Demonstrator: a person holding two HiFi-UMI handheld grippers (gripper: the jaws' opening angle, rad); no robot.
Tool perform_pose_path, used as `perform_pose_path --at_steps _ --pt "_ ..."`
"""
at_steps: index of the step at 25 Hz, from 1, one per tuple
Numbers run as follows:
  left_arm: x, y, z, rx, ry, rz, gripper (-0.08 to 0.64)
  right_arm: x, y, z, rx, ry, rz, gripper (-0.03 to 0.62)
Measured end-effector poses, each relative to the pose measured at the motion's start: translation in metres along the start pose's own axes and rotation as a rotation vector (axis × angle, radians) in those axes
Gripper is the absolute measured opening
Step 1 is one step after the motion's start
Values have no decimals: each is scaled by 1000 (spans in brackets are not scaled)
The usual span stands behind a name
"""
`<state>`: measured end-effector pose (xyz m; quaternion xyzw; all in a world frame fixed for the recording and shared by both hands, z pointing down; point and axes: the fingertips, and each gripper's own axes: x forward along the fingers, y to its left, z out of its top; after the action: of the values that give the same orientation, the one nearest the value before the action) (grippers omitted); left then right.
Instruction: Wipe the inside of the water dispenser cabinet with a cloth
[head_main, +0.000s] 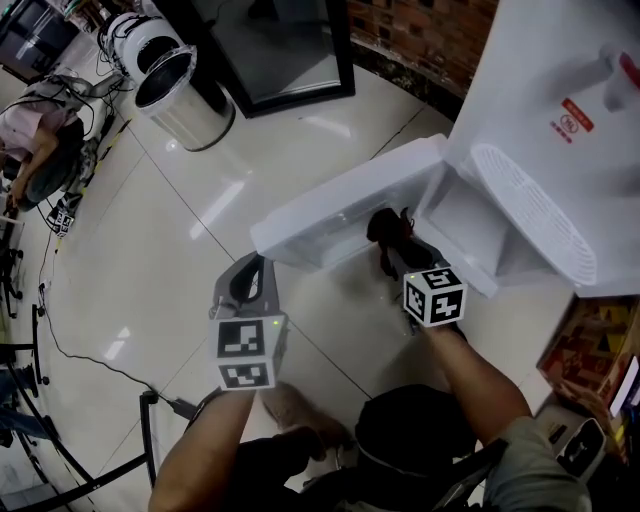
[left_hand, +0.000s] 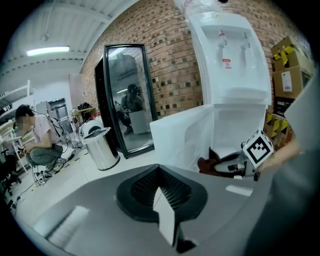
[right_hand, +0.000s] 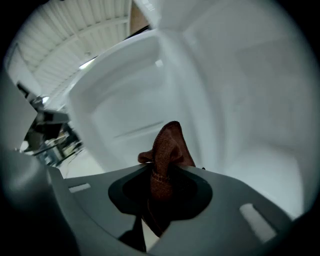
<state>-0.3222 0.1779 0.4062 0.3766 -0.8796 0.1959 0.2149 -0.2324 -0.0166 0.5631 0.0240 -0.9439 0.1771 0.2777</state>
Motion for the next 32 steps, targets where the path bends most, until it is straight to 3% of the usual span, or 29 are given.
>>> perform_pose_path --at_steps 2,4,6,8,10,14,18,23,26,28,32 --pt "0 -1 0 0 2 -2 0 12 61 -24 -132 111 212 94" --pt "0 -2 0 -2 0 -7 0 24 110 -52 -210 219 368 95" --pt "-1 -2 0 -8 -3 -14 0 39 140 -78 -282 313 452 95" --pt "-1 -4 0 -18 -5 -21 0 58 151 -99 -351 378 464 95" --pt "-2 -5 -1 -26 -7 -26 0 78 147 -107 -369 396 422 95" --pt "-2 -3 0 -38 -9 -30 0 109 108 -97 -275 356 262 97" --pt "-1 0 0 -43 -13 -30 0 103 37 -73 -106 263 28 95" --pt "1 1 0 -45 -13 -21 0 63 -73 -55 103 162 -322 94" --pt "1 3 0 -47 -6 -11 0 44 -105 -58 165 156 -366 94" --pt "2 4 -3 -48 3 -7 0 30 -112 -59 158 147 -361 94" --pt "3 5 2 -38 -7 -6 0 5 -134 -44 134 97 -463 94"
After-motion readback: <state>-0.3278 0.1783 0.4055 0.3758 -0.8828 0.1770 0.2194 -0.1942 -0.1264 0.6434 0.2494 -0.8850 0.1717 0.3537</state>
